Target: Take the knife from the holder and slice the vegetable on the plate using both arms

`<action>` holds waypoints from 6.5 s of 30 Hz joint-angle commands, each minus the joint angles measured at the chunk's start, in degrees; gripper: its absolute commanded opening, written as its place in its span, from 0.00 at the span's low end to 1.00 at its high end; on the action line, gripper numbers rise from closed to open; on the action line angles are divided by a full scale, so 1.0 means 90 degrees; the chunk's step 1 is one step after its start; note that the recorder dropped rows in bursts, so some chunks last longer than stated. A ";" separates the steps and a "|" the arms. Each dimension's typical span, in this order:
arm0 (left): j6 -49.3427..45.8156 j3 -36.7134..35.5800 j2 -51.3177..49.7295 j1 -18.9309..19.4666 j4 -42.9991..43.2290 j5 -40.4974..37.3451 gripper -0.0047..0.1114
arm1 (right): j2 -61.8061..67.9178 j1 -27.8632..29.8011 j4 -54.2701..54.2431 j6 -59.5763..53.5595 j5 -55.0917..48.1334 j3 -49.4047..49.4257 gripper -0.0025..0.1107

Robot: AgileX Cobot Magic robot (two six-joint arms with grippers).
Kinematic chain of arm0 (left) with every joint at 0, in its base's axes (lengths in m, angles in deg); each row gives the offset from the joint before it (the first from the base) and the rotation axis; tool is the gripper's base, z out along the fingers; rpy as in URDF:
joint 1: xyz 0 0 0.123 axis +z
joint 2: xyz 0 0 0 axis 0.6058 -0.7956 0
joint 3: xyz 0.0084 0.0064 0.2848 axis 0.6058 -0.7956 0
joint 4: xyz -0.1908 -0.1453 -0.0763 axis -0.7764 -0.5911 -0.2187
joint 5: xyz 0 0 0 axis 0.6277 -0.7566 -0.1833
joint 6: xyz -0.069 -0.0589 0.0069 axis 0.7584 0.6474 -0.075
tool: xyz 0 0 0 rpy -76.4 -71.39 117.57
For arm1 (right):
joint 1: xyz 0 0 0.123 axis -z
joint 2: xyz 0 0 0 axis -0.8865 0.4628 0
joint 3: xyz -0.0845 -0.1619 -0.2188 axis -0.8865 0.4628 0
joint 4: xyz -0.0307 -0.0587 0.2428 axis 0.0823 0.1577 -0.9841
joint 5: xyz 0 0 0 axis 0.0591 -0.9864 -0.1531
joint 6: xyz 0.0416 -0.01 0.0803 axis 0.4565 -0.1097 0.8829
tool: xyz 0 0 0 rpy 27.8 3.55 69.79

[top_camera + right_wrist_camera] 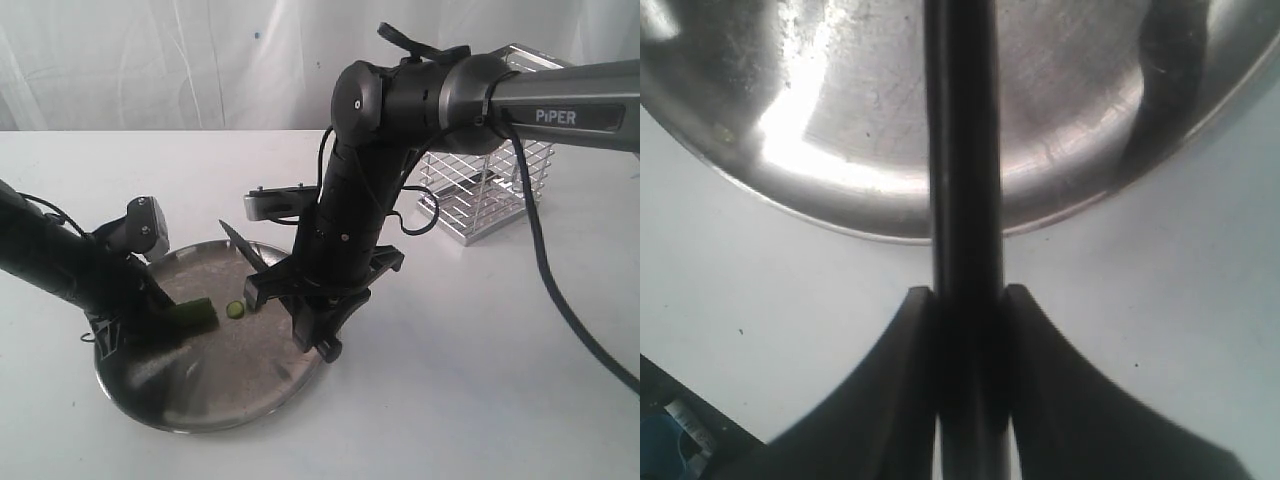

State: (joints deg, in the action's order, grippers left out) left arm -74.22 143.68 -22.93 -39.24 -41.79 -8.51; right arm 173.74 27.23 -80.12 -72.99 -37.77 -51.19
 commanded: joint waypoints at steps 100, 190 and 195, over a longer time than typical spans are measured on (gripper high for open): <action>0.7759 -0.2162 0.5179 -0.0429 -0.0459 0.2861 0.04 | -0.0586 0.0612 0.4111 0.1808 0.1162 0.0203 0.02; 0.9971 -0.5024 1.0956 0.0989 0.2764 0.2712 0.04 | -1.2867 0.5180 0.2959 0.1929 0.5112 0.9253 0.02; 1.3035 -0.5068 1.0956 0.1036 0.5292 0.2717 0.04 | -1.2867 0.5180 0.2959 0.1929 0.5112 0.9253 0.02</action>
State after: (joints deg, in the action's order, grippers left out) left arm 32.66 98.30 75.35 -30.10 -2.84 16.93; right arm 58.24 73.76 -53.38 -55.04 8.02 31.87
